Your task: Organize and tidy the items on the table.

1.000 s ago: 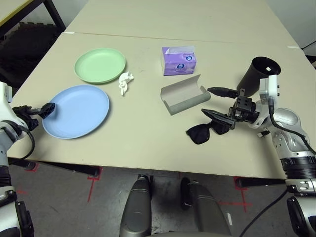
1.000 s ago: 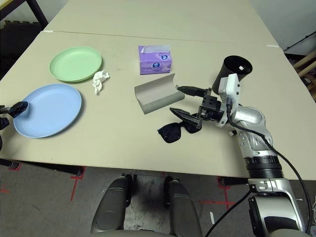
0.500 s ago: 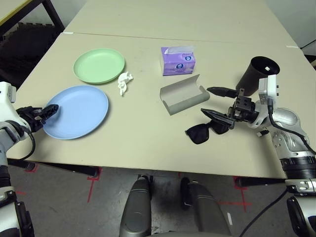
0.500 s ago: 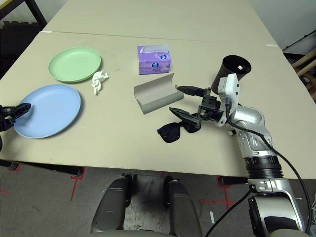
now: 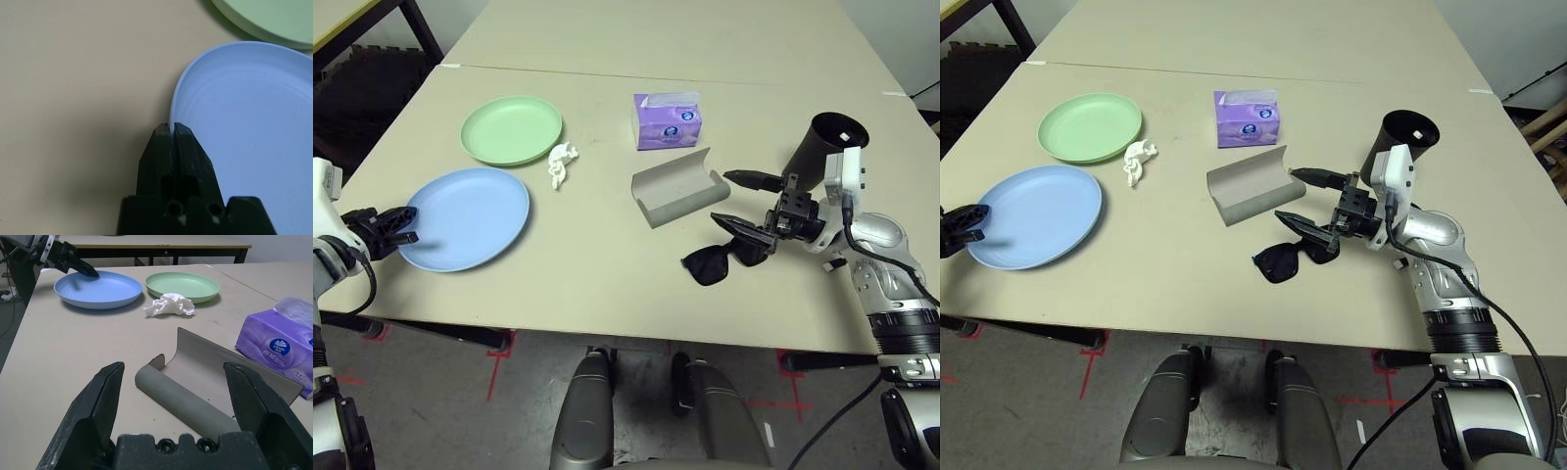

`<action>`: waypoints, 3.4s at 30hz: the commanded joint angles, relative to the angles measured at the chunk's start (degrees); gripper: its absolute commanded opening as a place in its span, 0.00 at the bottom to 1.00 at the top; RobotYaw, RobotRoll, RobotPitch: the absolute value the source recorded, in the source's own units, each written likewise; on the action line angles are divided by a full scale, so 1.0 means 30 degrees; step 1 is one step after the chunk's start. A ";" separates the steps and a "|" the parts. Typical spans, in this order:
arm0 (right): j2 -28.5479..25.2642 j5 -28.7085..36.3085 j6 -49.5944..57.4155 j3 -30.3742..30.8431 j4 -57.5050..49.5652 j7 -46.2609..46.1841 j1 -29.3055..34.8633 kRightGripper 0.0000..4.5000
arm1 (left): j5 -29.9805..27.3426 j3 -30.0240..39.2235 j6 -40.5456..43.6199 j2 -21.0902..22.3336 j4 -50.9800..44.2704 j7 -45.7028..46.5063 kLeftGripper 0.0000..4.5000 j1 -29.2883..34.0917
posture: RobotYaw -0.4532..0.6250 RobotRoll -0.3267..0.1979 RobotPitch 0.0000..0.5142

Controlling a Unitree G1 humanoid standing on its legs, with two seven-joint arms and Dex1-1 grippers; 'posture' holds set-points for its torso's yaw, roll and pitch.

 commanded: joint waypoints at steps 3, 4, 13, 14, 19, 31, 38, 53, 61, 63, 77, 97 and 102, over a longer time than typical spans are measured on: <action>-0.0080 -0.0052 -0.0185 0.0067 -0.0292 -0.0030 0.0055 1.00 | -0.0388 0.0056 0.1053 0.0220 0.0389 -0.0418 0.00 -0.0191 | 0.61 0.62 0.37; -0.0081 -0.0045 -0.0190 0.0053 -0.0289 -0.0035 0.0048 1.00 | -0.0474 0.0154 0.1173 0.0195 0.0374 -0.0394 0.00 -0.0253 | 0.61 0.62 0.38; -0.0240 0.0170 0.0148 0.0020 -0.0510 0.0112 0.0205 1.00 | -0.1423 0.0557 0.1848 0.0086 -0.0569 -0.0490 0.00 -0.0376 | 0.61 0.62 0.38; -0.0205 0.0208 0.0123 -0.0019 -0.0520 0.0096 0.0224 1.00 | -0.1548 0.0594 0.1867 0.0038 -0.0717 -0.0506 0.00 -0.0414 | 0.61 0.62 0.38; 0.0009 0.0488 0.0311 -0.0149 -0.0779 -0.0170 0.0276 1.00 | -0.2412 0.0882 0.2325 -0.0224 -0.1495 -0.0466 0.00 -0.0829 | 0.61 0.62 0.38; 0.0045 0.0560 0.0678 -0.0030 -0.1035 -0.0401 0.0370 1.00 | -0.1520 -0.0605 0.0961 -0.1333 0.1061 0.0958 0.00 -0.5392 | 0.61 0.62 0.37; 0.0171 0.0456 0.0595 0.0072 -0.1046 -0.0486 0.0316 1.00 | 0.0771 -0.1896 -0.3092 -0.3079 0.6491 0.3483 0.00 -0.9897 | 0.61 0.62 0.37; 0.0085 0.0450 0.0671 0.0110 -0.1551 -0.0619 0.0789 1.00 | 0.2758 -0.1988 -0.9773 -0.4629 1.4586 0.8090 0.00 -1.4269 | 0.59 0.62 0.36; 0.0084 0.0429 0.0626 0.0101 -0.1714 -0.0687 0.1049 1.00 | 0.2622 -0.1625 -1.0581 -0.4976 1.5558 0.8534 0.00 -1.5310 | 0.59 0.62 0.35; 0.0089 0.0418 0.0590 0.0097 -0.1724 -0.0697 0.1078 1.00 | 0.2663 -0.1547 -1.0682 -0.5051 1.5654 0.8652 0.00 -1.5450 | 0.59 0.62 0.35; 0.0021 0.0454 0.0938 0.0104 -0.2350 -0.1064 0.1259 1.00 | 0.3463 -0.2071 -1.1488 -0.5553 1.5966 0.8633 0.34 -1.5788 | 0.58 0.62 0.35; 0.0190 0.0381 0.0783 0.0189 -0.1983 -0.1051 0.0946 1.00 | 0.4061 -0.4026 -0.9833 -0.5116 1.3229 0.3712 0.99 -1.3627 | 0.59 0.62 0.35; 0.0101 0.0354 0.0591 0.0093 -0.1733 -0.0994 0.0968 1.00 | 0.4932 -0.5848 -1.0248 -0.4667 1.0857 0.0338 0.99 -1.1870 | 0.59 0.62 0.35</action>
